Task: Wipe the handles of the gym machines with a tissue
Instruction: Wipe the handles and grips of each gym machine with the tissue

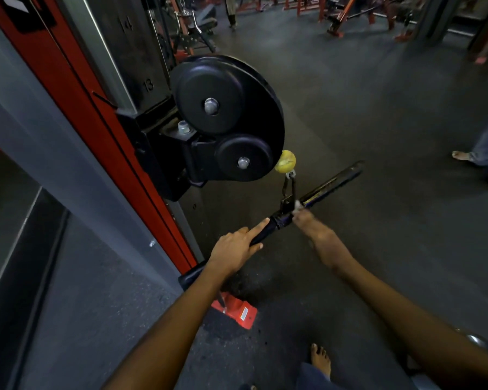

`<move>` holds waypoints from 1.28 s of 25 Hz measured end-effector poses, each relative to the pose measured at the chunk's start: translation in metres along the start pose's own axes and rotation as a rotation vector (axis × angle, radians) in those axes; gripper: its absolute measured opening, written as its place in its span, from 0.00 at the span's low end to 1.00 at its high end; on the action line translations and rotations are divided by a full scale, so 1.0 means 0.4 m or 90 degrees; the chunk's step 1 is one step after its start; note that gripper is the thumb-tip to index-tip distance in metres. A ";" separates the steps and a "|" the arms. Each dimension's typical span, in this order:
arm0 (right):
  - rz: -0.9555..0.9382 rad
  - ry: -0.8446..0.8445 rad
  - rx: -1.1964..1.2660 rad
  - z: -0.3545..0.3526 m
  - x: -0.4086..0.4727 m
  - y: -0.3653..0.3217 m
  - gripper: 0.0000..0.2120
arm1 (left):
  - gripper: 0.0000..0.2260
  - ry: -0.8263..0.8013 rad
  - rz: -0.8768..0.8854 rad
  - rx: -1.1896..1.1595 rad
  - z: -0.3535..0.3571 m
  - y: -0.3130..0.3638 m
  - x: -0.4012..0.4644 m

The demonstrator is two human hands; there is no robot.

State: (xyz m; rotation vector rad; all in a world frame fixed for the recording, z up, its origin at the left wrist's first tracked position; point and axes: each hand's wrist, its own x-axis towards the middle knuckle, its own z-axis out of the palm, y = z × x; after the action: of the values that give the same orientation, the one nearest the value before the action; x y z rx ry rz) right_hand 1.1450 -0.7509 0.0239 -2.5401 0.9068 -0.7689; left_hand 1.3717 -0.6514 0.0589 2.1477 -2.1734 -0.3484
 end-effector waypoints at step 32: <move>0.155 -0.046 -0.121 -0.067 0.074 0.027 0.20 | 0.28 0.016 0.028 0.011 0.013 -0.002 -0.042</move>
State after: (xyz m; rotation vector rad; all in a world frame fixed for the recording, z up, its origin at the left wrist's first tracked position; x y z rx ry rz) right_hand 1.1433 -0.7820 0.0512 -2.5305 1.2888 -0.5368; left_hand 1.3719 -0.6341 0.0554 2.0964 -2.2148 -0.3005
